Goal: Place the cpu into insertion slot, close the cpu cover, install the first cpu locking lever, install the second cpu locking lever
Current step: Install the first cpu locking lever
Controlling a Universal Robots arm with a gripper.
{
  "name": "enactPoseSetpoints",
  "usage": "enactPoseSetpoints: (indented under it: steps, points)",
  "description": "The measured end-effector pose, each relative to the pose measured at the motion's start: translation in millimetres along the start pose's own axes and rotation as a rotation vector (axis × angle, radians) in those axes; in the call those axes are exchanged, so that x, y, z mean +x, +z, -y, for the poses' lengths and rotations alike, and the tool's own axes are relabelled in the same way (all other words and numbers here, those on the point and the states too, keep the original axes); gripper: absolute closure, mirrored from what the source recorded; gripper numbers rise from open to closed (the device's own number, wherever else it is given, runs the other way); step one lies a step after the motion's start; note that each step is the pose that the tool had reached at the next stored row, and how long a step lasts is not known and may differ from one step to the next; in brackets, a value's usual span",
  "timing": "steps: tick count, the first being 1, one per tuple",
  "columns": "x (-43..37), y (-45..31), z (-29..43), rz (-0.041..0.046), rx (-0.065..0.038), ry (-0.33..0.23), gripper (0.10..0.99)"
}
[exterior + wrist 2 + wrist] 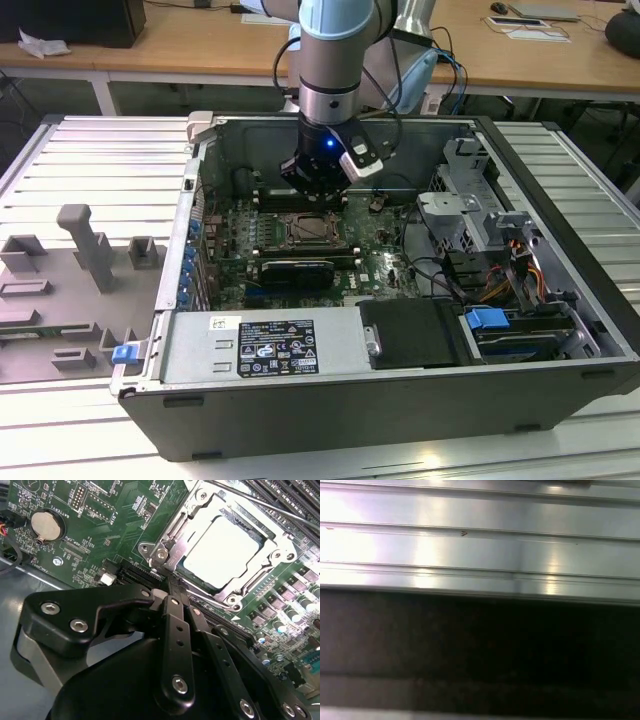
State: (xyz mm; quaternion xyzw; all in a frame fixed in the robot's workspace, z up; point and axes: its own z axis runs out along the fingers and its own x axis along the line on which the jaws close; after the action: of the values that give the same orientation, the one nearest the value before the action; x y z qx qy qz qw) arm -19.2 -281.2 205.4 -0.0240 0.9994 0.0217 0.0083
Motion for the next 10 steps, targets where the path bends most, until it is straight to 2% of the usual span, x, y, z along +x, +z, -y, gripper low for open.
enactPoseSetpoints:
  steps: [2, 5, 10]
  points:
    - [-0.5, 0.1, 0.0, 0.0002, 0.0, 0.0, 0.98]
    - [-1.0, 0.2, 0.0, -0.0002, 0.007, 0.0, 0.98]
    - [-1.1, 0.4, -0.1, -0.0002, 0.009, 0.0, 0.98]
